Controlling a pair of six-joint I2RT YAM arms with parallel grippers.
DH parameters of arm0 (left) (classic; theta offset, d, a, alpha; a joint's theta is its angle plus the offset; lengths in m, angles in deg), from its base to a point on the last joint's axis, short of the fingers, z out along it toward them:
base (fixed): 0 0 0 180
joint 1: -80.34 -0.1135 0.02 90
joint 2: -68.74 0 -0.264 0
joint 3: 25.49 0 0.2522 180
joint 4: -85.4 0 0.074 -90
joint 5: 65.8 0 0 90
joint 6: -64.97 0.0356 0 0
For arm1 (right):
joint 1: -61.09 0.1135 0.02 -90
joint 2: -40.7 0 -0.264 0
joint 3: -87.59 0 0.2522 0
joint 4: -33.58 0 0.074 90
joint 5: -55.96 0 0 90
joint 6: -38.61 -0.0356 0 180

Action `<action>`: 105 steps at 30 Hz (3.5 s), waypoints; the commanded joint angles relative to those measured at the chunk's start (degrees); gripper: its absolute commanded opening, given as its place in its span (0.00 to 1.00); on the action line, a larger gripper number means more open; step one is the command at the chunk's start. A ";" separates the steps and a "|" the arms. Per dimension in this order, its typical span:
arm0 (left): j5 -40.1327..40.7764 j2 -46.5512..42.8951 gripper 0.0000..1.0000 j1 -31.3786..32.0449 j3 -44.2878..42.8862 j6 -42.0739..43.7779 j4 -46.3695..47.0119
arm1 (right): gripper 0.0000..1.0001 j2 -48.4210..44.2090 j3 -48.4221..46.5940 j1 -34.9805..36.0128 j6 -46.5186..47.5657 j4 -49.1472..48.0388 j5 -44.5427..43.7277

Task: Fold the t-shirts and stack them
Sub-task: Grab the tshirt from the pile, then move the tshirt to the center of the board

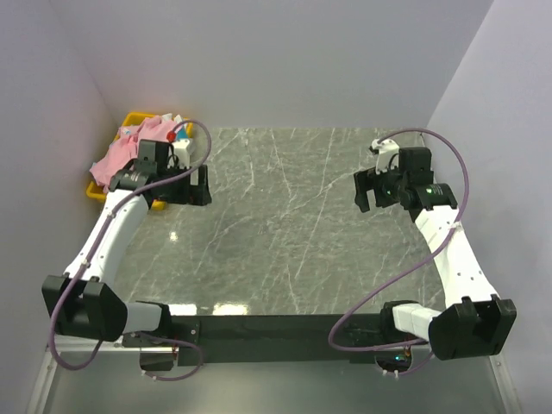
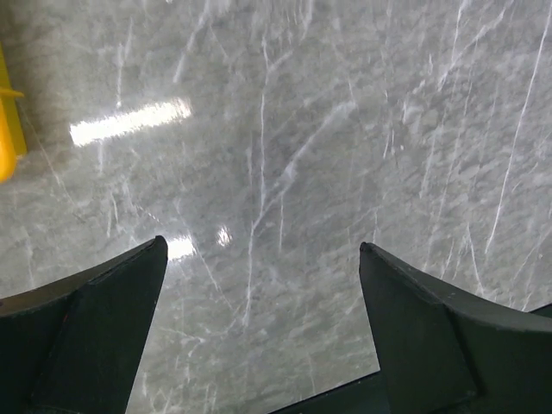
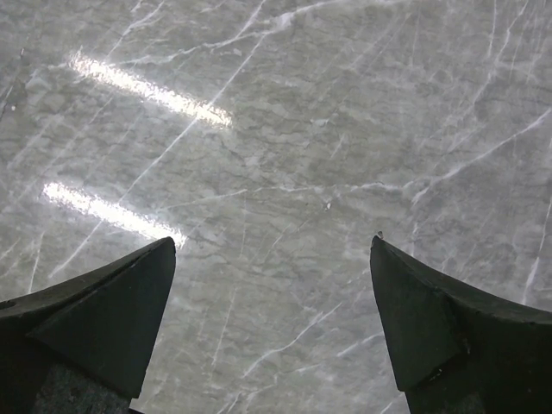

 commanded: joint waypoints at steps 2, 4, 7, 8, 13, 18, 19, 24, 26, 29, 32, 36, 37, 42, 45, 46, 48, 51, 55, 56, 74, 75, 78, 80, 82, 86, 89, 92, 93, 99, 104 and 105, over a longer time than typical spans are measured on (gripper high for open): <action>0.89 3.58 0.99 -4.76 -7.55 1.56 0.87 | 1.00 2.27 -4.54 0.18 2.63 0.95 -0.86; 0.80 7.79 0.99 -10.98 -13.07 1.74 -0.01 | 1.00 3.15 -5.86 0.01 3.33 1.30 -0.34; -0.60 14.91 1.00 -18.98 -22.65 2.53 -2.82 | 1.00 4.12 -6.83 0.01 4.04 1.21 -0.07; -1.39 16.40 0.99 -20.84 -25.03 2.79 -3.26 | 1.00 4.73 -7.01 0.01 3.95 0.78 0.02; -1.66 29.84 0.99 -30.24 -42.95 2.97 -7.91 | 1.00 8.07 -9.11 0.01 4.04 1.82 0.81; -1.50 40.56 0.94 -32.73 -55.61 4.55 -8.63 | 1.00 12.12 -11.23 0.01 2.73 3.24 3.18; -0.96 41.46 0.94 -32.64 -56.33 4.55 -8.62 | 1.00 12.47 -11.31 0.01 2.55 3.23 3.18; 2.64 47.95 0.85 -32.82 -58.54 8.07 -7.48 | 1.00 14.58 -12.28 0.01 2.20 2.88 3.45; 3.43 48.93 0.83 -32.82 -58.10 8.60 -7.13 | 1.00 15.37 -12.89 0.01 2.11 3.23 3.45; 4.92 49.81 0.82 -32.90 -54.77 8.86 -5.82 | 1.00 16.07 -13.60 0.01 1.85 3.06 3.18; 6.59 50.69 0.82 -32.82 -53.44 9.12 -5.28 | 1.00 16.69 -14.04 0.01 1.58 2.97 3.18; 6.25 53.24 0.77 -32.90 -53.00 9.21 -6.42 | 1.00 17.30 -14.30 -0.08 1.67 3.06 3.01; 5.90 53.59 0.75 -32.82 -53.00 9.21 -6.95 | 1.00 17.39 -14.30 0.01 1.76 3.15 2.92; 3.62 54.47 0.46 -32.90 -53.44 8.60 -7.83 | 1.00 17.57 -14.83 0.01 2.37 3.67 2.57; 0.90 54.04 0.15 -33.08 -55.80 8.16 -9.24 | 1.00 17.48 -15.18 0.01 2.55 3.76 2.48; 0.28 53.86 0.06 -33.17 -56.77 7.81 -9.67 | 1.00 17.22 -15.18 0.01 2.55 3.76 2.48; -1.91 52.46 0.00 -33.43 -59.41 7.28 -10.29 | 1.00 16.87 -14.83 0.01 2.55 3.41 2.66; -3.85 48.25 0.00 -33.78 -60.91 5.88 -8.11 | 1.00 16.25 -14.31 0.01 2.37 3.24 2.75; -5.08 42.27 0.00 -33.87 -62.49 5.61 -4.50 | 1.00 14.94 -13.43 -0.08 2.20 2.53 2.66; -5.61 39.91 0.00 -33.87 -62.84 5.52 -3.54 | 1.00 14.67 -13.34 0.01 2.28 2.27 2.66; -2.11 16.26 0.00 -1.64 -58.56 17.55 18.61 | 1.00 12.82 -18.52 -3.24 1.23 1.83 1.52; -1.41 15.81 0.00 0.99 -57.67 19.21 19.75 | 1.00 12.56 -18.44 -3.16 0.97 1.48 1.17; -0.34 15.45 0.00 10.14 -56.16 19.59 19.85 | 1.00 11.51 -18.17 -5.44 0.18 0.34 0.64; -1.91 16.32 0.00 14.54 -55.73 18.19 18.89 | 1.00 10.72 -17.91 -6.93 -0.61 -0.45 0.37; -4.46 16.85 0.00 16.39 -54.24 14.94 18.45 | 1.00 10.54 -17.64 -8.77 -0.88 -0.63 0.89; -9.30 17.82 0.00 16.32 -42.13 9.39 16.78 | 1.00 11.33 -17.91 -10.98 0.43 2.44 3.00; -10.01 19.57 0.00 15.97 -32.13 9.38 12.76 | 1.00 11.16 -16.34 -11.59 2.89 4.19 4.41; -12.82 21.42 0.29 11.67 -21.15 9.22 12.03 | 1.00 10.54 -14.58 -11.59 6.49 6.91 5.90; -14.65 21.95 0.37 9.48 -18.75 8.17 12.46 | 1.00 10.45 -14.05 -11.51 7.20 7.62 6.61; -19.85 25.56 0.73 -2.93 -17.23 14.72 6.15 | 0.96 9.75 -8.60 -10.81 10.54 11.58 9.16; -18.11 22.14 0.69 1.36 -12.42 20.37 1.14 | 0.83 10.97 -3.68 -3.78 10.28 10.63 5.31; -17.75 21.61 0.69 3.37 -10.91 20.81 0.87 | 0.82 11.41 -2.97 -1.25 9.67 9.49 3.99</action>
